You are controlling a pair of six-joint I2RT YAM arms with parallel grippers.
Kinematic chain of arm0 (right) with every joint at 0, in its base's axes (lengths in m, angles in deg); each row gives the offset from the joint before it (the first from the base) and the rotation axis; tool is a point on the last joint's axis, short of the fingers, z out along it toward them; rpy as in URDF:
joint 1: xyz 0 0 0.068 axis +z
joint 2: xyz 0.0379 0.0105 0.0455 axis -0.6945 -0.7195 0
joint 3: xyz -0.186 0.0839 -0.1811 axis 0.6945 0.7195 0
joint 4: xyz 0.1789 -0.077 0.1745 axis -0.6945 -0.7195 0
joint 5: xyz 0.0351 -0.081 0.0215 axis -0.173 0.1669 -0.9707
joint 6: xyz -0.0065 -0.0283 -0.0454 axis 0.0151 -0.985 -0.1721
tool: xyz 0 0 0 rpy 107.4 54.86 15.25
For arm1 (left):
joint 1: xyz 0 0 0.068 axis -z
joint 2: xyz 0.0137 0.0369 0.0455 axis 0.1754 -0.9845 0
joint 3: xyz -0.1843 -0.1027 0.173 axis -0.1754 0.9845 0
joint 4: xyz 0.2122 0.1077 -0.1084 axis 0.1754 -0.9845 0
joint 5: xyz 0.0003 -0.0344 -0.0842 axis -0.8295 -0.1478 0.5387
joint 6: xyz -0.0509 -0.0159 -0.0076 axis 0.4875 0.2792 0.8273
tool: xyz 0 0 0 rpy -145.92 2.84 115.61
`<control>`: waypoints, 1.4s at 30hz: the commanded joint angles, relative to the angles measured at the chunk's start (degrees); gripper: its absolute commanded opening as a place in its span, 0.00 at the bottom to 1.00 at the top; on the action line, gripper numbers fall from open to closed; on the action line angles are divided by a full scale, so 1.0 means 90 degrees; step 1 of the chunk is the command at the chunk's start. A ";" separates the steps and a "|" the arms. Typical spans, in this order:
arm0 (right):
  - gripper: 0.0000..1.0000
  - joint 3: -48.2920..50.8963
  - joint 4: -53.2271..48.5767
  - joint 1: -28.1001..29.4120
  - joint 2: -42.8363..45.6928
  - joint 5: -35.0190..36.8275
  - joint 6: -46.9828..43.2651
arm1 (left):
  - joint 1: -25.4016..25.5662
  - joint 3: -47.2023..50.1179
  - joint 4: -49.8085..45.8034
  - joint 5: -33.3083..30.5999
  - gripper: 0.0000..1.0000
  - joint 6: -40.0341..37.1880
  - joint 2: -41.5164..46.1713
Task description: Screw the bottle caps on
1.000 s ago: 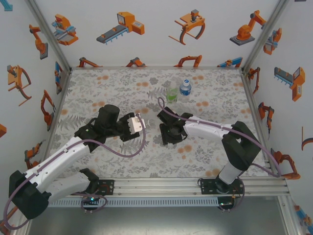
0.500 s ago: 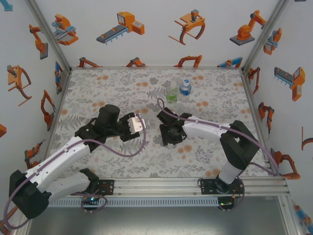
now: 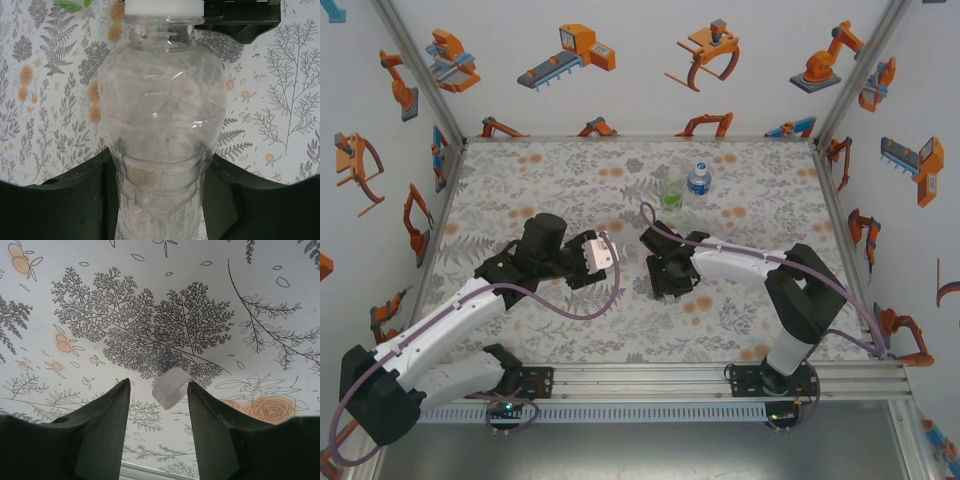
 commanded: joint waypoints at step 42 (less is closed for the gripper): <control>0.50 0.1759 0.0623 -0.1836 0.2035 -0.0182 0.0078 | -0.0030 -0.0019 0.0002 0.0207 0.00 0.0003 -0.0146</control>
